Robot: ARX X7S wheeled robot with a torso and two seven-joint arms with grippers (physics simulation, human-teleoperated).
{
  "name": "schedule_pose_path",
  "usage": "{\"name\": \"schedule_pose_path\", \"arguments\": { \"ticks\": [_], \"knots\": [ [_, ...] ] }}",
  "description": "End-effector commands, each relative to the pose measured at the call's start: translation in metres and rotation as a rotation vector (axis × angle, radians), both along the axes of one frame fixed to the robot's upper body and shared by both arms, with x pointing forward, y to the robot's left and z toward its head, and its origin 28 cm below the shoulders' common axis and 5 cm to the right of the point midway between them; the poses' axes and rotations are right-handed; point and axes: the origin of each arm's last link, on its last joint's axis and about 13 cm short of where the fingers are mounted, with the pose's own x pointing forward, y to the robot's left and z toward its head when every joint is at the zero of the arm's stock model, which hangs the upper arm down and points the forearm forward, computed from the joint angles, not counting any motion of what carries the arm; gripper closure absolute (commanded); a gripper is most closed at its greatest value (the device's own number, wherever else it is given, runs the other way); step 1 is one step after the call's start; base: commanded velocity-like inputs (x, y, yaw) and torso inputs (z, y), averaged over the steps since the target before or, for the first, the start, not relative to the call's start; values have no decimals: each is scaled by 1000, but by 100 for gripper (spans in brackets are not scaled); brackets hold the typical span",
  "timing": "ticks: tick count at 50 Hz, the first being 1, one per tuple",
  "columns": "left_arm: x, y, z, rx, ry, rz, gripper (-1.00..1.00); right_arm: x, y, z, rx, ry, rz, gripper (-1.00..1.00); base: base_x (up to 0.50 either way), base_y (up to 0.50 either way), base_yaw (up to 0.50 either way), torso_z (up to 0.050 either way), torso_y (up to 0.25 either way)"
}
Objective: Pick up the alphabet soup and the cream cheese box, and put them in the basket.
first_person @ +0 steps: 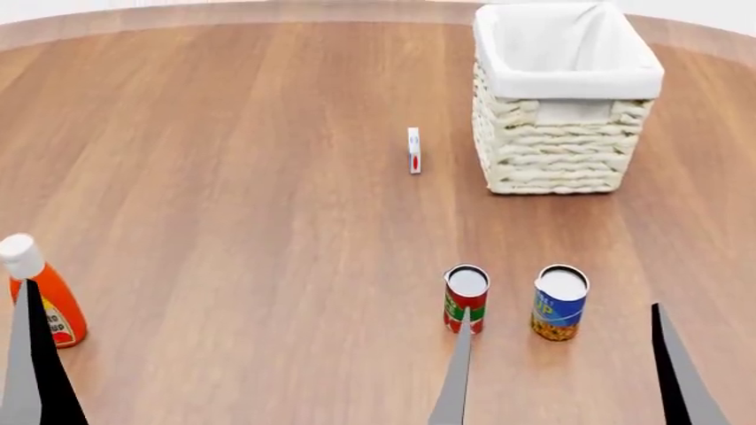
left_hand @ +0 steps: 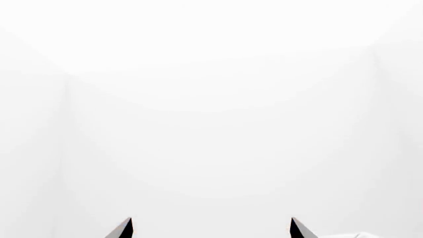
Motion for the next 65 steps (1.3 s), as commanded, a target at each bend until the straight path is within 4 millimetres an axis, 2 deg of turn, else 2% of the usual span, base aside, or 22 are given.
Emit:
{"name": "schedule_pose_path", "arguments": {
  "ticks": [1, 31, 37, 40, 50, 65],
  "knots": [
    [-1, 0, -1, 3, 2, 2, -100, 0, 0, -2, -1, 8, 0, -100, 117, 0, 0, 0, 0],
    [2, 0, -5, 9, 18, 3, -100, 1, 1, -4, -2, 21, 10, -100, 147, 0, 0, 0, 0],
    [1, 0, -6, 8, 18, 3, -100, 1, 1, 1, 1, 18, 13, -100, 165, 0, 0, 0, 0],
    [1, 0, -5, 9, 18, 3, -100, 0, 2, -4, -1, 18, 12, -100, 164, 0, 0, 0, 0],
    [1, 0, -7, 14, 24, 5, -100, 0, 2, 1, -1, 14, 18, -100, 177, 0, 0, 0, 0],
    [2, -1, -8, 13, 28, 1, -100, 0, 2, -4, -1, 18, 16, -100, 203, 0, 0, 0, 0]
  ]
}}
